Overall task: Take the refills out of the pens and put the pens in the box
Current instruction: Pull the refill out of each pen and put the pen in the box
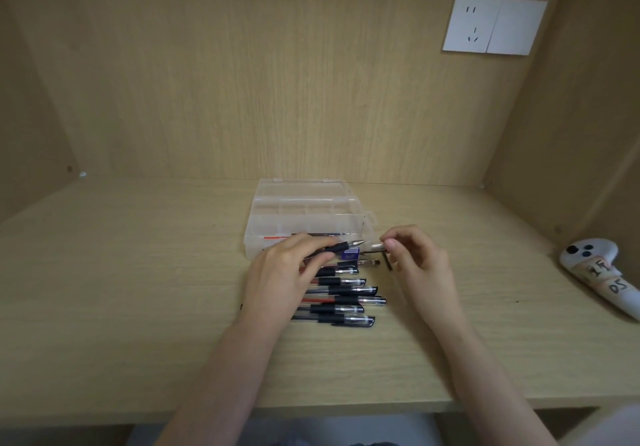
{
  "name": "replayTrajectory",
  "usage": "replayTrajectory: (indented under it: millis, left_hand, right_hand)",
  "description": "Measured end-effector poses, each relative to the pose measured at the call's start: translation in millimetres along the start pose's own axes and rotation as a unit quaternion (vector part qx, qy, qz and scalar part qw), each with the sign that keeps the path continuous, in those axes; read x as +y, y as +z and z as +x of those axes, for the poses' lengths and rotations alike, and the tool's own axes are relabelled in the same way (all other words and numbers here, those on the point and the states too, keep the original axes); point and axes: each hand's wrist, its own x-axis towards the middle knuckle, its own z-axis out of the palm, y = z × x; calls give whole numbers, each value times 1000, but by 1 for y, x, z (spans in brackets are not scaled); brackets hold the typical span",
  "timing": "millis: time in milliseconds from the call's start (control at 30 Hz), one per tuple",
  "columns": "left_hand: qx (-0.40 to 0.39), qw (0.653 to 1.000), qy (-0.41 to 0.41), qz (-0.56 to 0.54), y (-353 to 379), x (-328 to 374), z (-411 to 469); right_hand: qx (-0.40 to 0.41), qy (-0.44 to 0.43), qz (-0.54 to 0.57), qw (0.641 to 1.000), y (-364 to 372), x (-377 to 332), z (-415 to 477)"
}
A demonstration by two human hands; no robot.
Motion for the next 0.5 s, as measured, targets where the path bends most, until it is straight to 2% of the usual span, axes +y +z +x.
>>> replayTrajectory:
  millis: [167,367,500]
  left_hand:
    - [-18,1000,3,-6,0,0,0]
    - [0,1000,4,3,0,-1,0]
    - [-21,1000,10,-5,0,1,0]
  right_hand:
    - [-20,-7,15,1000,3,1,0]
    - [17,0,35,999,2,0,1]
    - [-3,-3,32,999,4,2,0]
